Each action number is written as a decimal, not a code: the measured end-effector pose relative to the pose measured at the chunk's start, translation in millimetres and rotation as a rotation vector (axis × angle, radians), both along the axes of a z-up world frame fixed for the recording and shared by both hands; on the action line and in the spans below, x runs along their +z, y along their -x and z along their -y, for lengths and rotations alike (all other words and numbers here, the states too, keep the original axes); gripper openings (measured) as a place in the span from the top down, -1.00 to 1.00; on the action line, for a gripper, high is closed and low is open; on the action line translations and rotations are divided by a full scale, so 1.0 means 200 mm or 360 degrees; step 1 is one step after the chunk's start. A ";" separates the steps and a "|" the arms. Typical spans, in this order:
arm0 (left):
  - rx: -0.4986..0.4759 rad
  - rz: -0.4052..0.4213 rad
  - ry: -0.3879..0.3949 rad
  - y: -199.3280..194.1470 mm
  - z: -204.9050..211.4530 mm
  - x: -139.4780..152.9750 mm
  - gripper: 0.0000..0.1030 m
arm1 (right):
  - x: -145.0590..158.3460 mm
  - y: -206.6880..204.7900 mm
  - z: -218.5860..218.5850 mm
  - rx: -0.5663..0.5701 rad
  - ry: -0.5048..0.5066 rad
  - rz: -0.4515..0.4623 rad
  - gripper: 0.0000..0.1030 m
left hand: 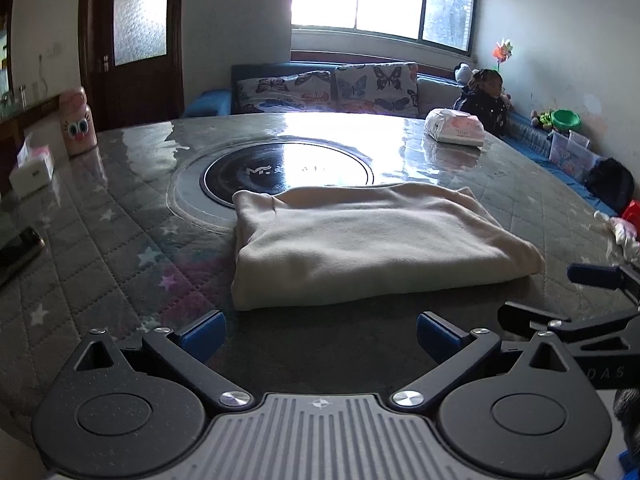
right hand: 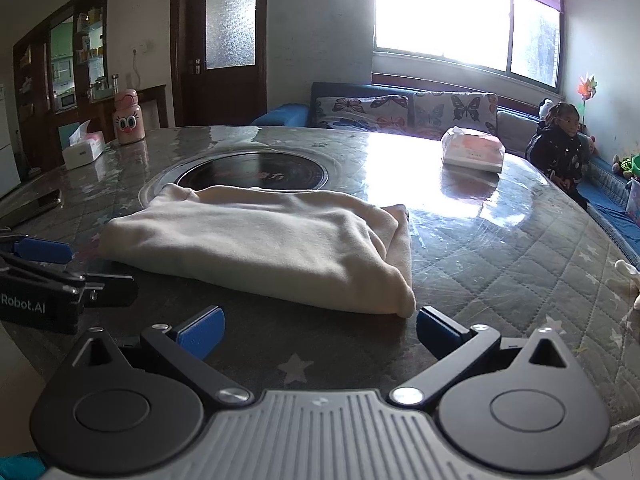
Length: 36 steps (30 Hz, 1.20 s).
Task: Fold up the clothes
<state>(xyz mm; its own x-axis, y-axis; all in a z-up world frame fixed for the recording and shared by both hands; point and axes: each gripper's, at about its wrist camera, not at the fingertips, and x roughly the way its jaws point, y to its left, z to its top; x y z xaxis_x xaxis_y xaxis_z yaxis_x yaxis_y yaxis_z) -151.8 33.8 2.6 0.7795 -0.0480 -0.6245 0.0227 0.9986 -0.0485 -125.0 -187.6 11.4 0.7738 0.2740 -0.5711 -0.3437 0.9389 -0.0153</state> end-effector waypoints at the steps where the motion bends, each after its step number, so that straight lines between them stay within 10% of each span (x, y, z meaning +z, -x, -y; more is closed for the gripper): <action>1: -0.0005 -0.0007 0.0002 0.00 0.00 0.00 -1.00 | 0.00 0.00 0.00 0.0000 0.0001 0.0000 -1.00; 36: 0.0107 -0.0081 0.0089 -0.10 -0.21 0.02 -1.00 | 0.03 -0.06 -0.13 0.0273 0.0050 -0.0029 -1.00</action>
